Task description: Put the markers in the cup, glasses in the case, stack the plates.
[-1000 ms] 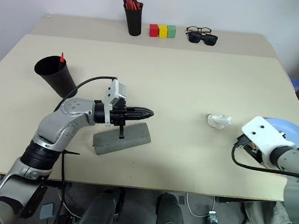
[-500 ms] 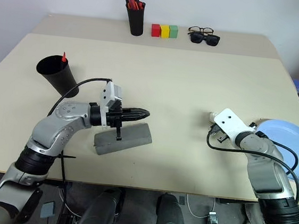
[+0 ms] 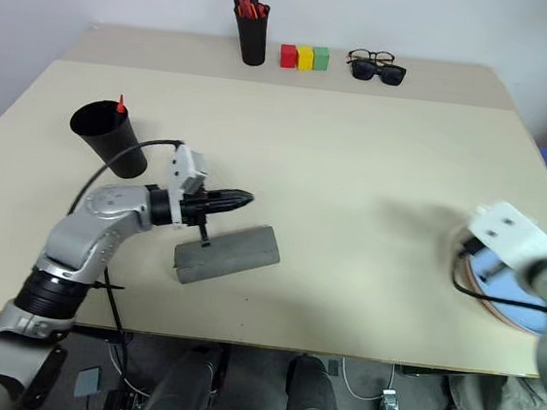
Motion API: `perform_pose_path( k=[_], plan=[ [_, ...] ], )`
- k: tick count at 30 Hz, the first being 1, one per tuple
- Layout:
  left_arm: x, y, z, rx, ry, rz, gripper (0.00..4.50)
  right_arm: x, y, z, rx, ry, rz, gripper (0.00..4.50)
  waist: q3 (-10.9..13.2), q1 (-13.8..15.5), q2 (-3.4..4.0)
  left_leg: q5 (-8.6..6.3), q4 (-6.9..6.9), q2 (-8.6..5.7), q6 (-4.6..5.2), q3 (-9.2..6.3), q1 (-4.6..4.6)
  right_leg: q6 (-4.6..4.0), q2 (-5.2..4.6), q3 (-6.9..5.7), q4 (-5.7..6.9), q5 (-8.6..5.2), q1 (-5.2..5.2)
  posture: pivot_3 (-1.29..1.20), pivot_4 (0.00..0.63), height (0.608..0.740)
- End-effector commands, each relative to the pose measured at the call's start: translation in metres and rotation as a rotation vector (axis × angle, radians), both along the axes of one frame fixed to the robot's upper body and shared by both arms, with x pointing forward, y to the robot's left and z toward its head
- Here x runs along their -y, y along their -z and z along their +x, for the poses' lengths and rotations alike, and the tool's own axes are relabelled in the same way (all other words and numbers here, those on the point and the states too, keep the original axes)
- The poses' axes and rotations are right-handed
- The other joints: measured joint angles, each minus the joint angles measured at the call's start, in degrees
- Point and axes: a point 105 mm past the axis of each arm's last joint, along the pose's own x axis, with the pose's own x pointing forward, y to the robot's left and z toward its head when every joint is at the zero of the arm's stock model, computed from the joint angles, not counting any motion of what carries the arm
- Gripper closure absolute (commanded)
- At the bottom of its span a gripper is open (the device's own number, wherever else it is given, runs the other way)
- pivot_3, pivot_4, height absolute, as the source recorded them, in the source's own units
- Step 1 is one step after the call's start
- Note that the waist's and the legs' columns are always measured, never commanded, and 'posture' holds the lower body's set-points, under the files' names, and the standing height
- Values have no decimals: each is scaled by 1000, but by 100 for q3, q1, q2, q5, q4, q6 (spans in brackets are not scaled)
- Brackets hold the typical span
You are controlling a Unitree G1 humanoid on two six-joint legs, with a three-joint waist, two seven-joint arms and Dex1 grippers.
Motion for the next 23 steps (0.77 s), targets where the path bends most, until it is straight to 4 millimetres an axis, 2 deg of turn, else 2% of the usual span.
perform_pose_path(
  k=[1,5,10,13,17,19,23],
  plan=[
    [-10,-12,0,66,-25,-7,4500,2,-2,-8,-20,-4,-34,3092,0,-51,0,0,2,2,0,4,3,0,0,3,-1,0,2,0,150,740],
    [-27,-16,0,99,-111,-11,4500,-7,-9,11,60,-67,-1,1142,-6,-126,11,0,5,6,0,17,18,-1,-1,11,-1,0,9,0,150,740],
    [-64,-18,-19,110,-269,-6,4500,-35,-15,42,137,-245,152,1142,-5,-192,9,0,-6,9,0,11,17,-2,1,10,1,0,7,0,150,740],
    [-87,-18,-34,96,-366,-19,4500,-61,-26,61,256,-361,349,1142,-3,-200,9,-1,-6,8,1,9,15,-2,0,9,-2,0,7,0,150,740],
    [-132,-6,-58,70,-582,8,4500,-109,-30,79,295,-532,730,1142,-2,-178,8,0,-3,6,0,7,15,-2,-2,9,-1,0,10,0,150,740],
    [-147,-4,-69,68,-664,16,4500,-124,-25,85,259,-583,826,1142,-2,-181,9,0,-3,7,0,5,15,-2,-1,8,-1,0,10,0,150,740],
    [-157,-5,-84,81,-746,25,4500,-138,-7,97,156,-627,858,1142,-3,-96,8,-1,-2,3,0,5,13,-20,-5,7,-8,-10,12,0,150,740]
  ],
)
